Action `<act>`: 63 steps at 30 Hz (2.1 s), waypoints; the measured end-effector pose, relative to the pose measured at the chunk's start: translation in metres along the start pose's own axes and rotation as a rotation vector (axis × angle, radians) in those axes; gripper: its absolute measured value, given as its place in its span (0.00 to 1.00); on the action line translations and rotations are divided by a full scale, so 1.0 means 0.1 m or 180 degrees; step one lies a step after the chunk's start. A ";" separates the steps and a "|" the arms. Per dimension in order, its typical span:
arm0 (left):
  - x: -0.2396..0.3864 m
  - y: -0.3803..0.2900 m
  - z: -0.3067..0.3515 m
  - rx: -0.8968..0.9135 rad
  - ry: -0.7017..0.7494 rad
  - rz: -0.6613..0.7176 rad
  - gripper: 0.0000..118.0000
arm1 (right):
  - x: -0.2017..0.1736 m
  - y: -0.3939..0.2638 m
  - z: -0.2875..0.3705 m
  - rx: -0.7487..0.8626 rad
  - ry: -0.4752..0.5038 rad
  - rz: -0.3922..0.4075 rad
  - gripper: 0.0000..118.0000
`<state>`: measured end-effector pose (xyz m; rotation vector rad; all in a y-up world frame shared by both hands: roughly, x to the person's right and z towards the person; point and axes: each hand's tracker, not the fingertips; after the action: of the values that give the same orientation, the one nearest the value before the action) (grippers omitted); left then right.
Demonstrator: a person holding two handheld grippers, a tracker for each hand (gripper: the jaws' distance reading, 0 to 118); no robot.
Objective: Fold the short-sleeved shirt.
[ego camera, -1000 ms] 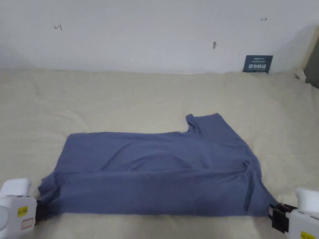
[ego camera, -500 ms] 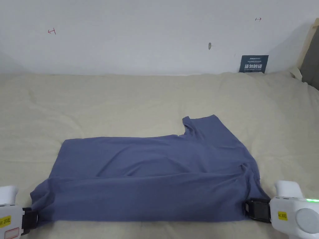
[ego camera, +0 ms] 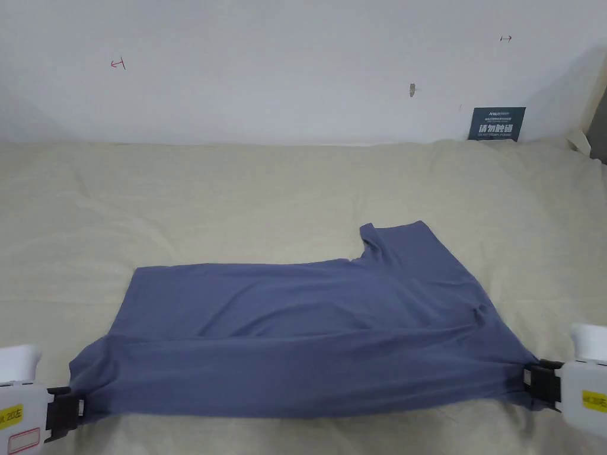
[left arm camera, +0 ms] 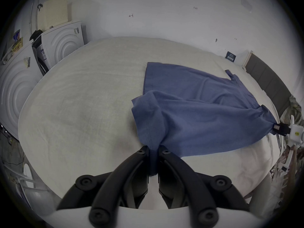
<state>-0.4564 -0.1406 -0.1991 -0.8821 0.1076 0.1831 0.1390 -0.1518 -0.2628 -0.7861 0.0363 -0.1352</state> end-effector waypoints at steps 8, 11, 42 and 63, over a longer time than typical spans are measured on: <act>0.01 -0.58 0.48 -0.0041 0.0058 -0.0191 0.08 | 0.18 -0.52 0.60 -0.0100 -0.0062 0.0113 0.05; -0.03 -0.84 0.50 -0.0129 0.0103 -0.0151 0.08 | 0.20 -0.88 0.66 -0.0305 -0.0131 0.0163 0.05; 0.51 0.40 0.13 0.0578 0.0008 -0.0055 0.00 | -0.15 0.78 -0.06 0.0157 -0.0063 0.0173 0.02; 0.35 0.53 -0.45 0.0187 0.0060 0.0032 0.00 | -0.21 1.37 -1.81 -0.0869 -0.0369 0.0198 0.30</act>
<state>-0.4341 -0.1387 -0.2733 -0.8250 0.1344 0.1801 0.1175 -0.1804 -0.4884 -1.0631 -0.0312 -0.0253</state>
